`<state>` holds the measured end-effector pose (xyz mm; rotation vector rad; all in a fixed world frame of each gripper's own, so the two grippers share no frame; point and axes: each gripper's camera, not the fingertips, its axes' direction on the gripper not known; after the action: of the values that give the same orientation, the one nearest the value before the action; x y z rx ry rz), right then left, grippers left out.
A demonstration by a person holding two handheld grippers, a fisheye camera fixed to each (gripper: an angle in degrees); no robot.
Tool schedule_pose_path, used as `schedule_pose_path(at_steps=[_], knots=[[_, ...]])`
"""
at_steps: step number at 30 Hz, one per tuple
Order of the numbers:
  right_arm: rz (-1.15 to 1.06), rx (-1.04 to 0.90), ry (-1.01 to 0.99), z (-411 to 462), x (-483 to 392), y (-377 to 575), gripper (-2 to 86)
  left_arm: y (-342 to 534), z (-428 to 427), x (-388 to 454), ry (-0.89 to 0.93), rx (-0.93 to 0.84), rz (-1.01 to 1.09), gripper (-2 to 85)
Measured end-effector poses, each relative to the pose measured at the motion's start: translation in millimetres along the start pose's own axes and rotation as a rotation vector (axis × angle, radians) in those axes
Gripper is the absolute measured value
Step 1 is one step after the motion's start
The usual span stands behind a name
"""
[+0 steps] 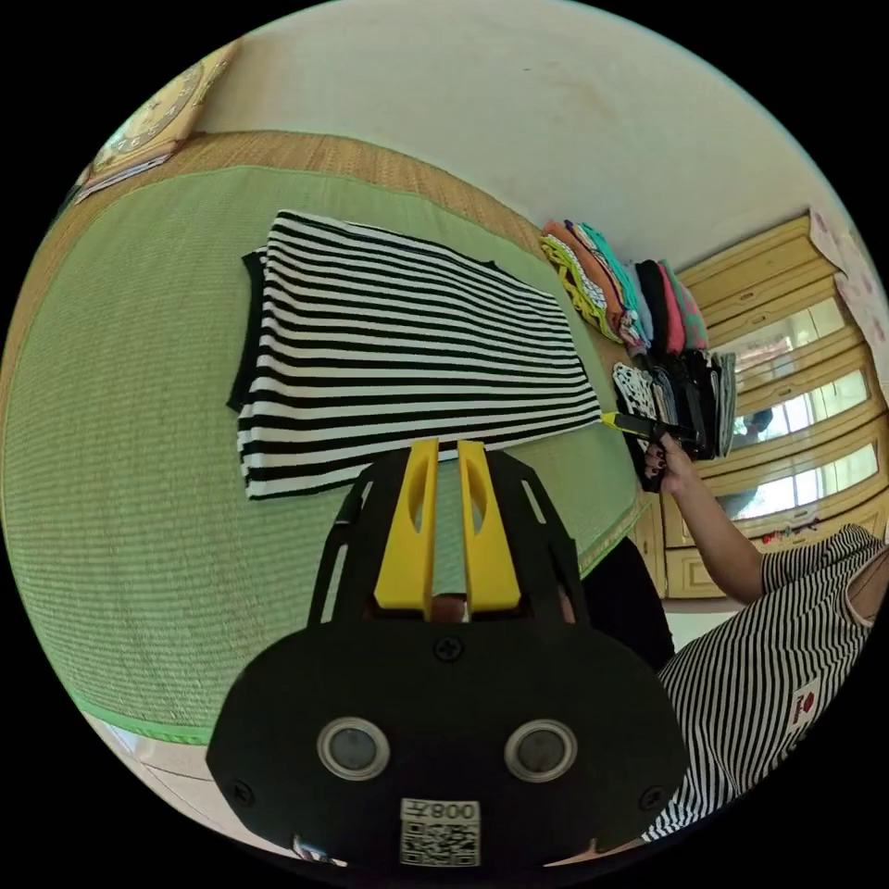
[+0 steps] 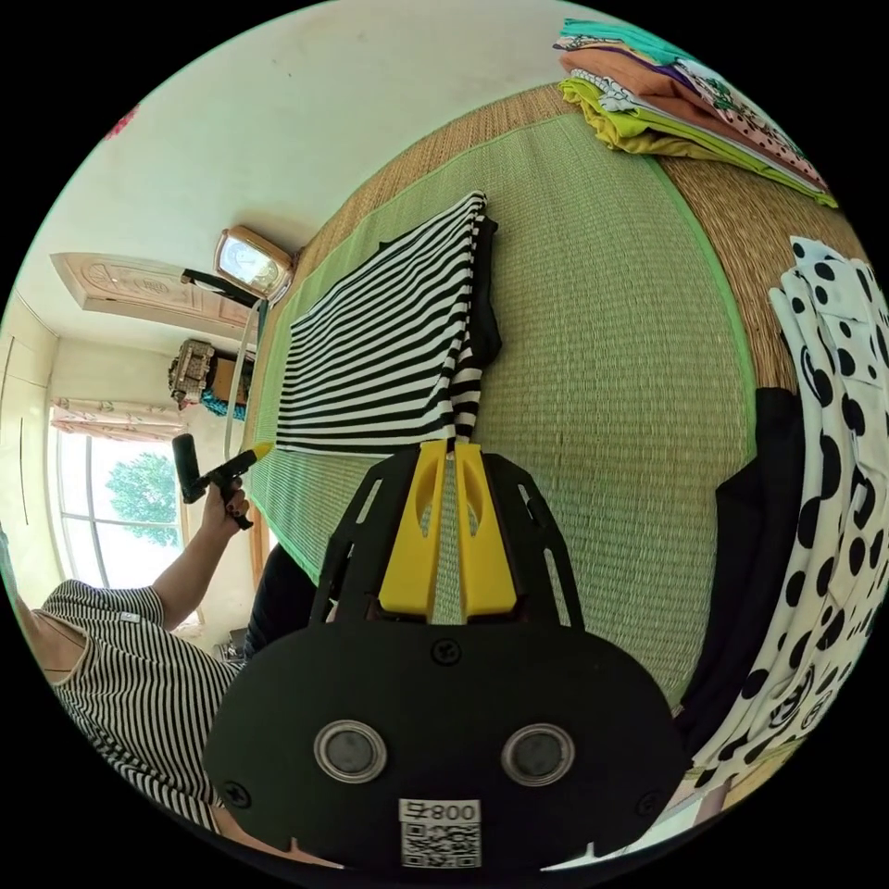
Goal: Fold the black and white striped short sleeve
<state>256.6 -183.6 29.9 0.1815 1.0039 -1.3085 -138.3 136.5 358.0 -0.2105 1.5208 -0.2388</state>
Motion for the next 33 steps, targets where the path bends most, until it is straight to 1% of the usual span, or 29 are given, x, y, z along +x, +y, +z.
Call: schedule_pose_path(at_steps=[2, 4, 6, 9, 10, 13, 15, 19, 22, 27, 29, 33], knots=[[-0.003, 0.019, -0.054, -7.8, -0.9, 0.5, 1.3, -10.4, 28.6, 30.2, 0.032, -0.025, 0.106, 5.7], [-0.013, 0.029, -0.069, -13.3, -4.1, 0.4, 1.3, -26.5, 70.1, 74.6, 0.070, -0.067, 0.254, 7.1], [-0.026, 0.042, -0.088, -18.6, -8.0, 0.2, 1.2, -37.3, 102.0, 108.5, 0.081, -0.097, 0.359, 8.1], [-0.038, 0.062, -0.126, -25.1, -12.9, -0.9, 1.1, -50.1, 151.8, 160.1, 0.033, -0.135, 0.517, 9.6], [-0.041, 0.070, -0.140, -27.0, -14.6, -1.6, 1.1, -52.9, 169.8, 176.8, -0.006, -0.150, 0.574, 10.1], [-0.053, 0.080, -0.175, -29.2, -19.1, -4.6, 1.1, -56.2, 212.2, 204.8, -0.130, -0.185, 0.657, 9.9], [-0.063, 0.076, -0.183, -28.7, -22.4, -7.1, 1.2, -57.6, 234.3, 213.9, -0.181, -0.199, 0.675, 8.8], [-0.089, 0.045, -0.178, -24.4, -29.9, -13.7, 1.3, -59.6, 265.4, 223.1, -0.249, -0.179, 0.663, 3.2], [-0.099, 0.052, -0.163, -26.6, -31.2, -18.5, 1.6, -58.5, 277.5, 220.8, -0.220, -0.163, 0.632, 1.9], [-0.045, 0.137, -0.114, -34.8, -14.1, -43.5, 4.1, -56.3, 290.1, 212.5, -0.159, -0.120, 0.558, 1.2], [-0.020, 0.148, -0.085, -30.1, -7.8, -71.7, 6.7, -55.8, 296.8, 211.2, -0.145, -0.119, 0.545, 1.1], [-0.014, 0.114, -0.006, -13.4, -11.9, -122.8, 8.8, -55.3, 311.5, 212.0, -0.133, -0.115, 0.546, 1.1]])
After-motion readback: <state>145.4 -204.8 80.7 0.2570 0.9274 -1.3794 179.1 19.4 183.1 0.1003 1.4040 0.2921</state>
